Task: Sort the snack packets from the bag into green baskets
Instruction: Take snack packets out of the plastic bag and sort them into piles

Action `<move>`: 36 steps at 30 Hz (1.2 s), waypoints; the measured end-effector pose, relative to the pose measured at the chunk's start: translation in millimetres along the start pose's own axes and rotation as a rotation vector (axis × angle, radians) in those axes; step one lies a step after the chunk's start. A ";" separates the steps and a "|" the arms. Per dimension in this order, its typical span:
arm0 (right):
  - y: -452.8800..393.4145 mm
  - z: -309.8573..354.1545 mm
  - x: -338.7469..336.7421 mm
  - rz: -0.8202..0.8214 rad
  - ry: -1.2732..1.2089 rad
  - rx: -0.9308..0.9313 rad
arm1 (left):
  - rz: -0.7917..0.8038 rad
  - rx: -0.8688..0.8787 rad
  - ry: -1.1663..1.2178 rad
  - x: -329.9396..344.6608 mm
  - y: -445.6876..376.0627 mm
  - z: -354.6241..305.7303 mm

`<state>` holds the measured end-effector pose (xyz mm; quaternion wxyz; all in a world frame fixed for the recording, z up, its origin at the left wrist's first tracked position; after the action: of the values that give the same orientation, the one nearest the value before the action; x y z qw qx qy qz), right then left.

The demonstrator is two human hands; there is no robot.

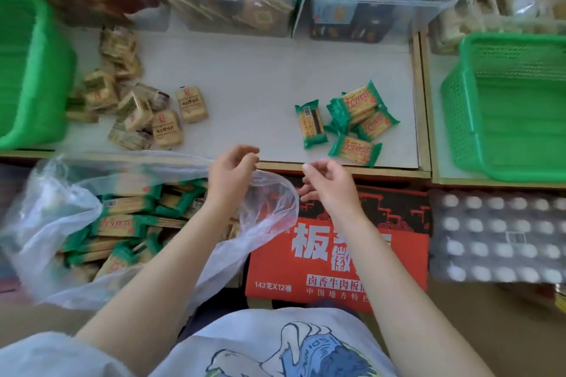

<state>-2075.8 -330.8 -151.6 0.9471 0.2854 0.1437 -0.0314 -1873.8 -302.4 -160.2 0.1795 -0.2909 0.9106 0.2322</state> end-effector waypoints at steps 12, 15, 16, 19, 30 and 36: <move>65.6 -91.4 237.2 0.422 0.465 0.151 | 0.080 -0.016 -0.910 -208.5 16.6 219.8; 64.7 -99.5 261.1 0.363 0.614 -0.022 | 0.085 0.006 -0.872 -214.1 10.6 224.1; 66.4 -100.7 268.3 0.346 0.660 -0.085 | 0.084 0.001 -0.858 -216.0 9.4 225.8; 76.4 -105.6 285.0 0.292 0.734 -0.176 | 0.101 -0.014 -0.824 -220.5 6.8 232.4; 87.4 -79.2 291.7 0.279 0.589 -0.240 | 0.107 -0.030 -0.665 -227.8 7.4 216.5; 87.2 -44.5 222.9 0.303 0.029 0.103 | 0.118 -0.246 0.030 -187.5 12.7 138.8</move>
<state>-1861.5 -228.5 -205.3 0.9230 0.3522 0.1107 0.1087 -1711.2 -136.4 -184.4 0.1152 -0.2602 0.8933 0.3478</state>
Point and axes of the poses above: each hand's wrist, its own y-axis away from the middle knuckle, its own x-axis out of the palm, z = x × y, the point moved 5 cm from there along -y, towards the middle knuckle, and after that the axes turned 14 degrees about -z, right-handed, at the moved point
